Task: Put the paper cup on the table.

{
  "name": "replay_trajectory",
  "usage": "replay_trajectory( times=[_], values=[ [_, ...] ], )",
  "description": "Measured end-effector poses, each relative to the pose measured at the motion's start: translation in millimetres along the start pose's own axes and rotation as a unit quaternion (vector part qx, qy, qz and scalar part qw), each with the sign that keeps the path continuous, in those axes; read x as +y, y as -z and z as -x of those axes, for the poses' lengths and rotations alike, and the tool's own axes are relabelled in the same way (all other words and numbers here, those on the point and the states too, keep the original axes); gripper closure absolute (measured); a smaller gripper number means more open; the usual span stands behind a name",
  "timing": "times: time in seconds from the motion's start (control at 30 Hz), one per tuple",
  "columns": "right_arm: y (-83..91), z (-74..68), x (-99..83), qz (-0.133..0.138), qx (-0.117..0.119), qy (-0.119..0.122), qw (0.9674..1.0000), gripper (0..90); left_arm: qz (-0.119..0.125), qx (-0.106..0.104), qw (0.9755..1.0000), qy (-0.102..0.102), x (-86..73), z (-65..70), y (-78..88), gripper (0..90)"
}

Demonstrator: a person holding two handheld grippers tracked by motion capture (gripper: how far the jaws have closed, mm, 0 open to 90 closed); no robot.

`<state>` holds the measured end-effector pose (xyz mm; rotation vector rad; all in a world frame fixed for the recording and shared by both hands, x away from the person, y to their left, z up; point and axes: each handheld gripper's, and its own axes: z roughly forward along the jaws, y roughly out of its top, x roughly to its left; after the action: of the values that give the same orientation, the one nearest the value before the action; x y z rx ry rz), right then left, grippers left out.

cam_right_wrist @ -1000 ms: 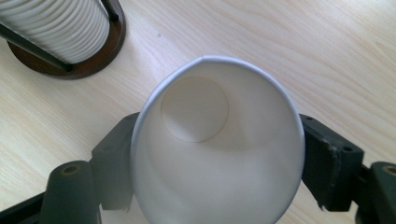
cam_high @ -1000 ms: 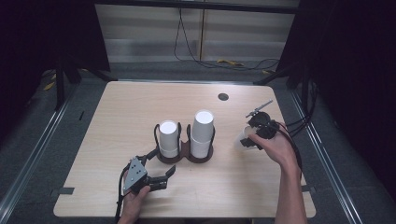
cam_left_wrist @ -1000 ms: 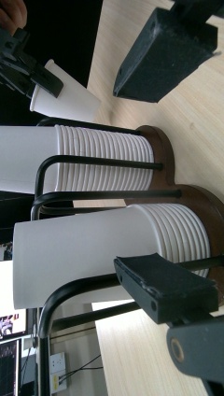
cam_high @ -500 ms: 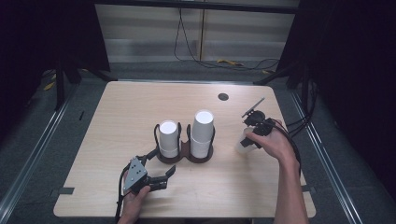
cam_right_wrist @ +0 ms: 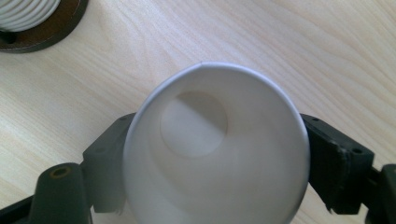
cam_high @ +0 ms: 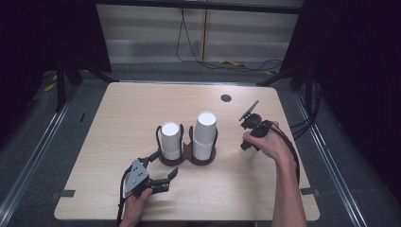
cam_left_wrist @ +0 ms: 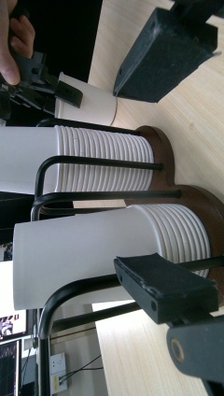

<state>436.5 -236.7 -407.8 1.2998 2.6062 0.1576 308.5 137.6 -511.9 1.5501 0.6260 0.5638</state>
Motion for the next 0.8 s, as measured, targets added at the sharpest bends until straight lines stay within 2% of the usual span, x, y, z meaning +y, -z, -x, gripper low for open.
replay_trajectory(
  times=[0.2, 0.4, 0.5, 0.6, 0.8],
  values=[
    [-4.5, -1.4, 0.5, 0.013, -0.004, 0.003, 0.9999, 17.5, 0.001, 0.000, 1.0000, 0.001, 0.0, 0.2, -0.1, 15.2],
    [-6.7, -0.7, -2.7, 0.034, 0.005, -0.002, 0.9994, 16.3, 0.001, -0.001, 1.0000, 0.001, 0.0, 0.2, -0.1, 15.2],
    [-5.8, -0.9, -5.2, 0.046, 0.016, -0.013, 0.9987, 15.9, 0.000, -0.002, 1.0000, 0.002, 0.0, -0.2, -0.1, 15.2],
    [-4.7, 0.4, -6.3, 0.056, 0.009, -0.016, 0.9983, 14.7, 0.001, -0.001, 1.0000, 0.001, 0.0, 0.1, -0.1, 15.2],
    [0.4, 1.5, -7.0, 0.089, 0.011, -0.024, 0.9957, 14.4, 0.000, -0.001, 1.0000, 0.000, 0.0, -0.1, 0.0, 15.2]
  ],
)
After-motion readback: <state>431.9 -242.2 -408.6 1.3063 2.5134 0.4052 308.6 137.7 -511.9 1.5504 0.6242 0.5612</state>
